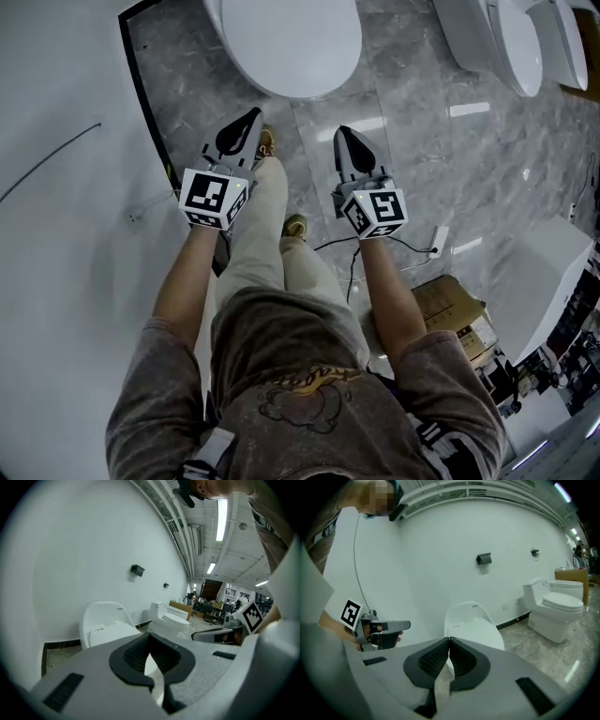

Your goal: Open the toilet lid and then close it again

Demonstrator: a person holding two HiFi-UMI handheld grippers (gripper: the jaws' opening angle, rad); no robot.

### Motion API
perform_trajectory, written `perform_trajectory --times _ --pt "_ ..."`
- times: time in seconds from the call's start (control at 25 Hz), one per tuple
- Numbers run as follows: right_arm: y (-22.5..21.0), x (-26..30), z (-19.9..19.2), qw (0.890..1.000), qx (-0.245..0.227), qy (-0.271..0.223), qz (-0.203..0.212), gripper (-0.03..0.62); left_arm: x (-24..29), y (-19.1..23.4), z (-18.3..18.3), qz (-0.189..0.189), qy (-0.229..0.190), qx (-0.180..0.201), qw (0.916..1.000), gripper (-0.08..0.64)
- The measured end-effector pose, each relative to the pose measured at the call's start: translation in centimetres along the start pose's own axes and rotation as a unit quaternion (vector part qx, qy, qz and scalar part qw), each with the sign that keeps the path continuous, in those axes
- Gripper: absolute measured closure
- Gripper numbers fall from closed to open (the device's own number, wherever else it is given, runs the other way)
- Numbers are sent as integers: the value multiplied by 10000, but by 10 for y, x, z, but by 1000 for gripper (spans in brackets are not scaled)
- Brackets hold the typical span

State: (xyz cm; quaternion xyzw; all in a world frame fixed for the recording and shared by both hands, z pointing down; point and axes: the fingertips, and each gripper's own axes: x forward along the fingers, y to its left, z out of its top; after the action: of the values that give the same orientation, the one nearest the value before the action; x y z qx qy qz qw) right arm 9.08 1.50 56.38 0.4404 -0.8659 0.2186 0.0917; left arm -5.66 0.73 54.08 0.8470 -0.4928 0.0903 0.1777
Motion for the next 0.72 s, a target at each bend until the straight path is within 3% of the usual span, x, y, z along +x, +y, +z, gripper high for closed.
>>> perform_trajectory --times 0.2,0.36,0.52,0.72 --pt "-26 61 -89 9989 -44 470 80 565 50 34 -98 67 323 -148 9993 551" --pt "-54 93 -137 9984 -13 563 30 566 83 48 -166 187 445 -265 9985 551" --pt "-77 119 -174 9981 0 622 -26 566 110 58 -210 258 487 -329 9979 551" --pt "-86 137 -204 9976 18 685 -5 566 131 66 -239 300 548 -399 9972 551"
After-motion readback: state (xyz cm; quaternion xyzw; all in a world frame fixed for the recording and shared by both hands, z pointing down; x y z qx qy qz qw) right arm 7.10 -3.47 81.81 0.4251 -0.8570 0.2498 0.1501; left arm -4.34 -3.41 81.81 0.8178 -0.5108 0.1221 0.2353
